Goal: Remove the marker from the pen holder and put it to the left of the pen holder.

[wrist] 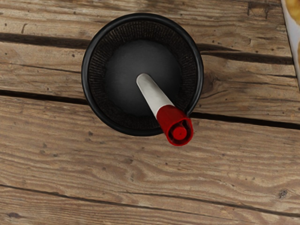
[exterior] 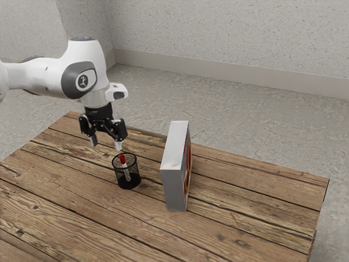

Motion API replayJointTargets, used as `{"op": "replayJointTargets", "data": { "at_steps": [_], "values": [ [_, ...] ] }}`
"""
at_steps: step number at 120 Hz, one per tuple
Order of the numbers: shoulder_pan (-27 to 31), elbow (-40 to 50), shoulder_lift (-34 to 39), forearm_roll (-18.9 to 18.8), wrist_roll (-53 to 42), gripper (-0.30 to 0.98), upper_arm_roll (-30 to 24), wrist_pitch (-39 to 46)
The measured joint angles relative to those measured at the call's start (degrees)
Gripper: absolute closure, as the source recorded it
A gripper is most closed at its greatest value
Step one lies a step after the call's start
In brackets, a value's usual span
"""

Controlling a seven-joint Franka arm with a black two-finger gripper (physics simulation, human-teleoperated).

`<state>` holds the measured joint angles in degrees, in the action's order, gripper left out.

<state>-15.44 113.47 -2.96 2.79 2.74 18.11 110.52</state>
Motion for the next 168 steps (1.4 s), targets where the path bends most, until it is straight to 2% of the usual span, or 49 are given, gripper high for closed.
{"op": "replayJointTargets", "data": {
  "at_steps": [29, 56, 84, 120, 145, 168],
  "values": [
    [-2.0, 7.6, -0.6, 1.0, 1.9, 0.02, 0.0, 9.0],
    [-2.4, 10.9, -0.3, 1.5, 3.2, 0.02, 0.2, 13.7],
    [-2.1, 4.6, -6.7, 1.2, 3.3, 0.02, 0.3, 15.7],
    [-2.0, 4.6, -8.8, 1.2, 3.0, 0.02, 0.7, 16.4],
    [-2.0, 4.2, -8.1, 1.0, 2.7, 0.40, 0.9, 16.5],
    [-2.1, 4.2, -7.5, 0.9, 2.5, 0.55, 1.2, 16.5]
  ]
}}
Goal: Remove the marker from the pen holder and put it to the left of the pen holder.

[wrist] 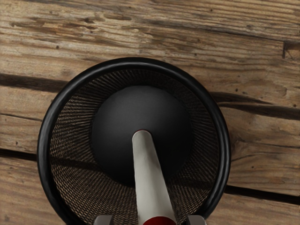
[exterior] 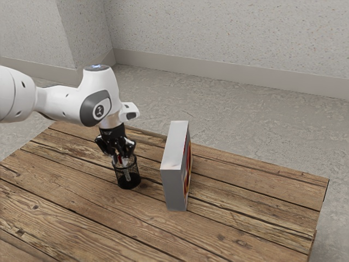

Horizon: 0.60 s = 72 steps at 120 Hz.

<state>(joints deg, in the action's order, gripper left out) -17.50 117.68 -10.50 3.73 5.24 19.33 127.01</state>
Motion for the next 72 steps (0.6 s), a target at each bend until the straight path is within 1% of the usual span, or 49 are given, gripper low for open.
{"op": "replayJointTargets", "data": {
  "at_steps": [24, 48, 56, 72],
  "values": [
    [-0.2, 0.2, -0.7, -0.1, -0.1, 0.69, 0.0, 0.6],
    [0.1, 0.2, -0.7, -0.9, 0.3, 0.74, 0.1, 1.3],
    [0.0, 0.3, 0.7, -1.1, 0.2, 0.75, 0.8, 1.4],
    [0.4, 0.1, 6.6, -1.4, -1.1, 0.76, 2.2, 0.5]
  ]
}}
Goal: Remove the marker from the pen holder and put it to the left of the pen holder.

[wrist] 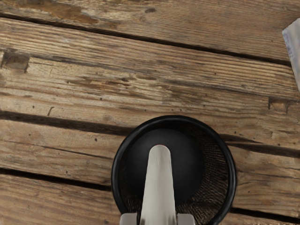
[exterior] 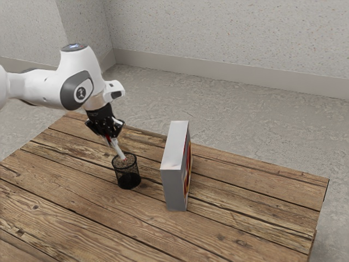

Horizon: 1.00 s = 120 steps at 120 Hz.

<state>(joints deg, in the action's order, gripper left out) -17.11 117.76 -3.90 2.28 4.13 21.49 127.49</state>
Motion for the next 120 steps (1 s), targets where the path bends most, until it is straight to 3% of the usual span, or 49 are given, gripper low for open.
{"op": "replayJointTargets", "data": {
  "at_steps": [29, 50, 91, 120],
  "values": [
    [1.6, -2.8, 8.1, -0.8, -4.7, 0.76, 0.8, -11.4],
    [7.1, 4.3, 7.5, -3.5, -7.2, 0.76, 2.6, -20.4],
    [5.3, 3.2, 8.0, -6.4, -5.4, 0.76, 3.0, -47.4],
    [4.8, 2.7, 7.9, -5.8, -1.9, 0.29, 2.8, -55.7]
  ]
}}
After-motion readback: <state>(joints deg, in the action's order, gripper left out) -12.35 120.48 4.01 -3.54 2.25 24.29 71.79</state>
